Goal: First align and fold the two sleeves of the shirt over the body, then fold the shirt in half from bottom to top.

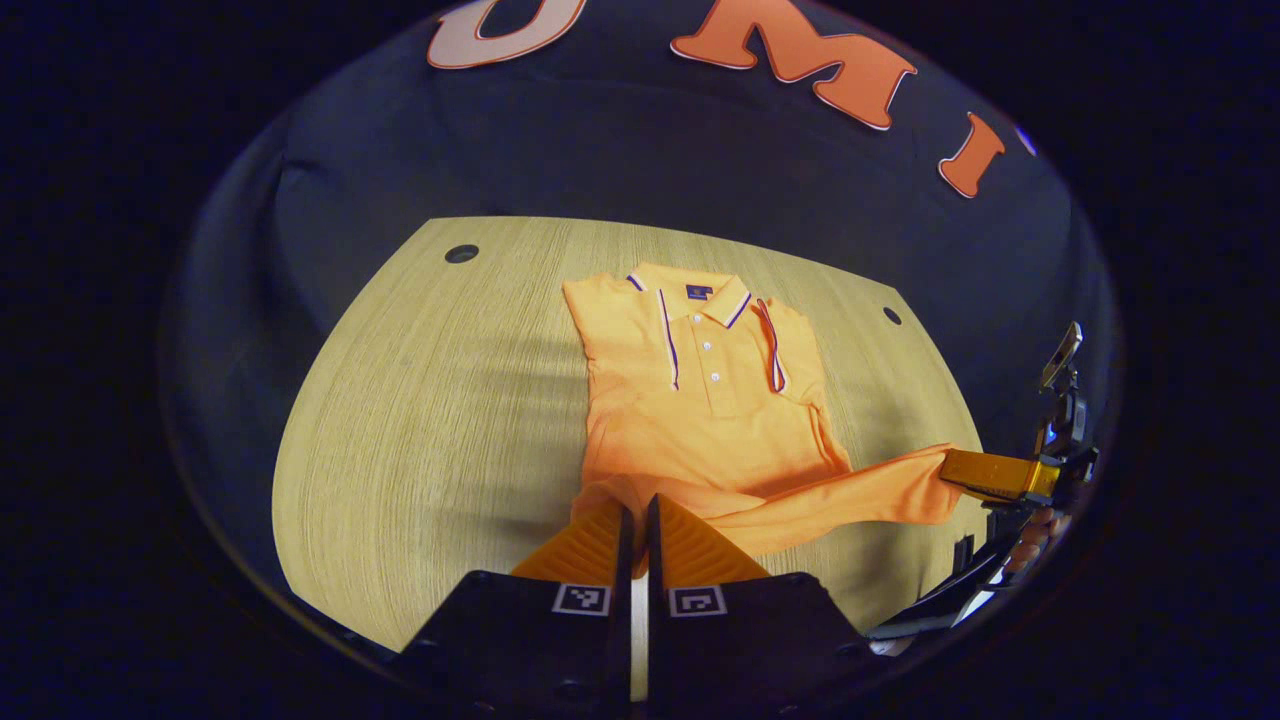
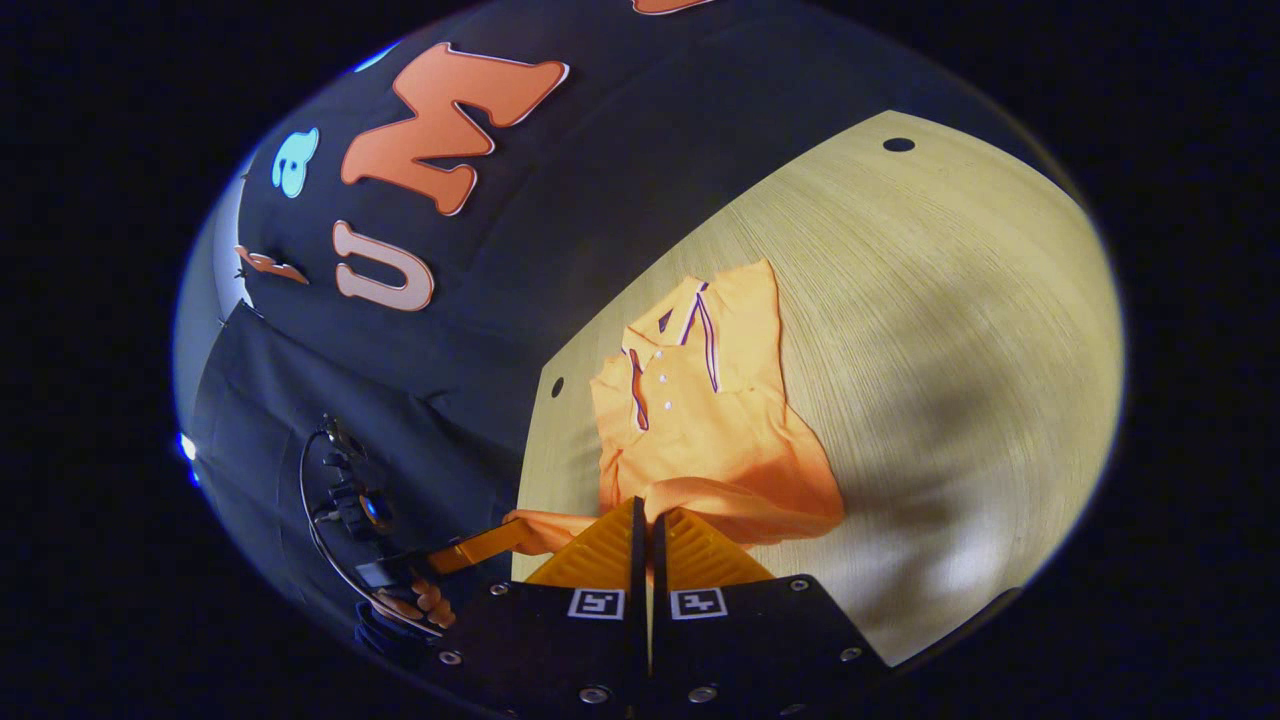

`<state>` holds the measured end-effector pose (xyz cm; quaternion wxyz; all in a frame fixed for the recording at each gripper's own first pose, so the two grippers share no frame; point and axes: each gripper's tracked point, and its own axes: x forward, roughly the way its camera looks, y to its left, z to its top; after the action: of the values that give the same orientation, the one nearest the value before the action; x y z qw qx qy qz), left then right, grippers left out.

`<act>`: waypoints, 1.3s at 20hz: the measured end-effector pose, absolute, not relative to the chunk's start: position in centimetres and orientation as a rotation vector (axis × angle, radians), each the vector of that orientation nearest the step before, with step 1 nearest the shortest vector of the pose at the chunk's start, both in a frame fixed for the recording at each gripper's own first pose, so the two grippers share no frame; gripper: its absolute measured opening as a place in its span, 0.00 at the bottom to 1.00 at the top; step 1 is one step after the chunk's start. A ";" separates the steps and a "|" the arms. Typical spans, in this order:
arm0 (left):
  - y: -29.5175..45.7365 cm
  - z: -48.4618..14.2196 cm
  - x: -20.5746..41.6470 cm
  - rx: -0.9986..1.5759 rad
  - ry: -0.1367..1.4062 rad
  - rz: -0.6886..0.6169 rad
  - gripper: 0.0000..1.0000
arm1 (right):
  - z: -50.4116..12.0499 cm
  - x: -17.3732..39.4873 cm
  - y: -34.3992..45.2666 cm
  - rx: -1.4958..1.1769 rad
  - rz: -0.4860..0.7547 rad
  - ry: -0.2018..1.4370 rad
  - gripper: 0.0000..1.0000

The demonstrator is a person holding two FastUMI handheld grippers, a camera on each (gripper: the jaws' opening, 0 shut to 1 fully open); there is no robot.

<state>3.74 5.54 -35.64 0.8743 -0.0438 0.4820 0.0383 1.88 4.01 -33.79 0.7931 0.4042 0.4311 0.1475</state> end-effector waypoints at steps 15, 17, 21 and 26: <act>10.5 -39.1 23.3 -0.142 0.989 0.016 0.06 | -36.7 19.9 4.1 0.810 0.199 0.910 0.03; 11.5 -40.1 25.9 -0.144 0.984 0.021 0.07 | -37.6 22.2 4.2 0.794 0.186 0.921 0.02; 12.7 -42.0 29.9 -0.111 0.969 0.030 0.06 | -39.7 26.4 4.4 0.725 0.150 0.952 0.03; 12.8 -43.7 32.1 -0.085 0.989 0.041 0.14 | -41.9 29.0 4.0 0.739 0.058 0.999 0.16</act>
<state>32.12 12.84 -43.74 0.8791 -0.0409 0.4745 0.0199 28.96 4.04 -41.93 0.8128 0.3460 0.4680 0.0270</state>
